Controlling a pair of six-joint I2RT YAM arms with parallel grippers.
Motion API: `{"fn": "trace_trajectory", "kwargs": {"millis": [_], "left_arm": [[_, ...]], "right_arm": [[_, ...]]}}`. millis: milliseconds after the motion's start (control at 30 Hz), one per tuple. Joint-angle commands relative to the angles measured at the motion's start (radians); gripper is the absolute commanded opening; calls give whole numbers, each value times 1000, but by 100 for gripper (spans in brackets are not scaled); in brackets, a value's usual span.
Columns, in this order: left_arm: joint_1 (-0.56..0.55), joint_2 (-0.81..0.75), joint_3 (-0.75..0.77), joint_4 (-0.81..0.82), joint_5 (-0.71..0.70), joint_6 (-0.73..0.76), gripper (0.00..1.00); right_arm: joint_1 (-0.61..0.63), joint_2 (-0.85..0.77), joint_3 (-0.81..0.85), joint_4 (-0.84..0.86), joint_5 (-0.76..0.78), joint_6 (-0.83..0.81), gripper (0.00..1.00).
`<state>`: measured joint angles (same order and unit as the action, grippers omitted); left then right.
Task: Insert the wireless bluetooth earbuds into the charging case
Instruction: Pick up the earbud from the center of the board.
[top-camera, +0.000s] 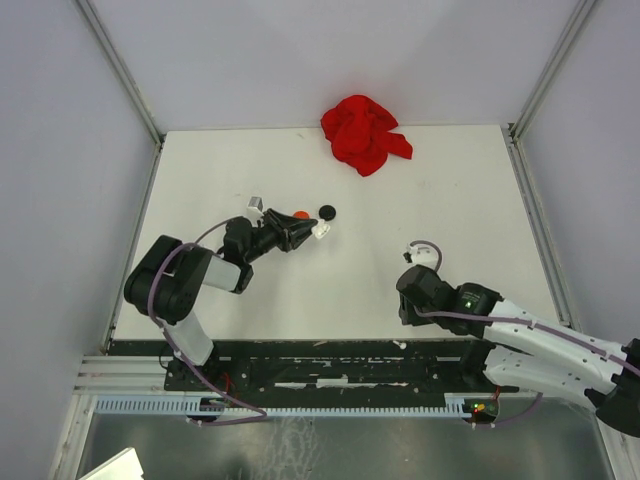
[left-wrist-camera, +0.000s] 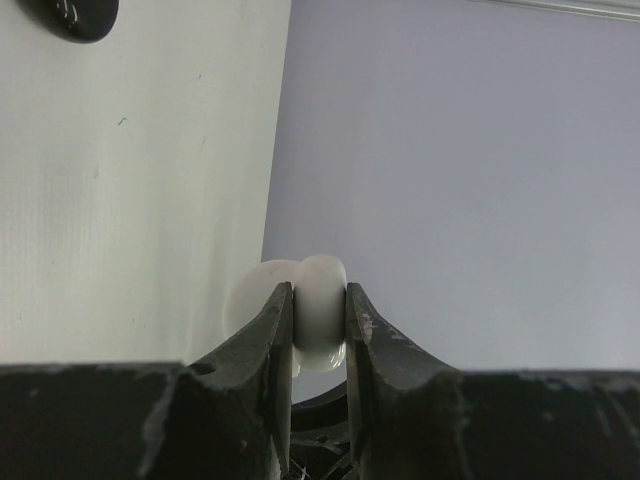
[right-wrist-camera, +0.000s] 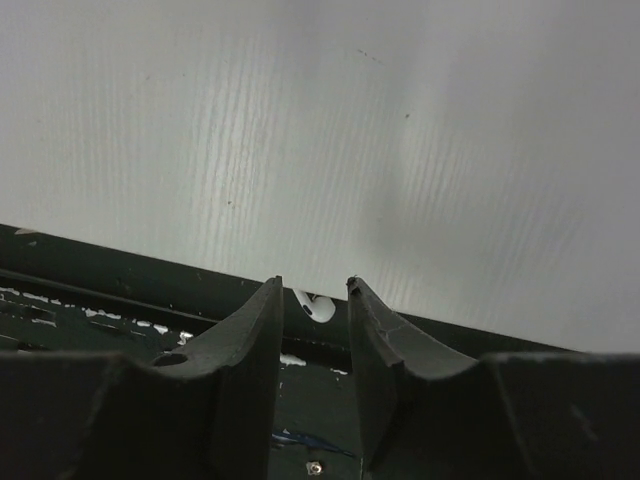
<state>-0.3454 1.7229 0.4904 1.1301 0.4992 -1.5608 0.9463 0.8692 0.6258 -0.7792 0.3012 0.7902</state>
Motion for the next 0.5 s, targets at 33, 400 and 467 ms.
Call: {"fn": "trace_trajectory", "kwargs": {"millis": [33, 400, 467], "left_arm": [[-9, -32, -25, 82, 2, 38, 3], [-10, -55, -48, 73, -6, 50, 3], [-10, -58, -50, 71, -8, 53, 3]], "right_arm": [[79, 25, -8, -70, 59, 163, 41], [225, 39, -84, -50, 46, 271, 43], [246, 56, -97, -28, 50, 284, 44]]}}
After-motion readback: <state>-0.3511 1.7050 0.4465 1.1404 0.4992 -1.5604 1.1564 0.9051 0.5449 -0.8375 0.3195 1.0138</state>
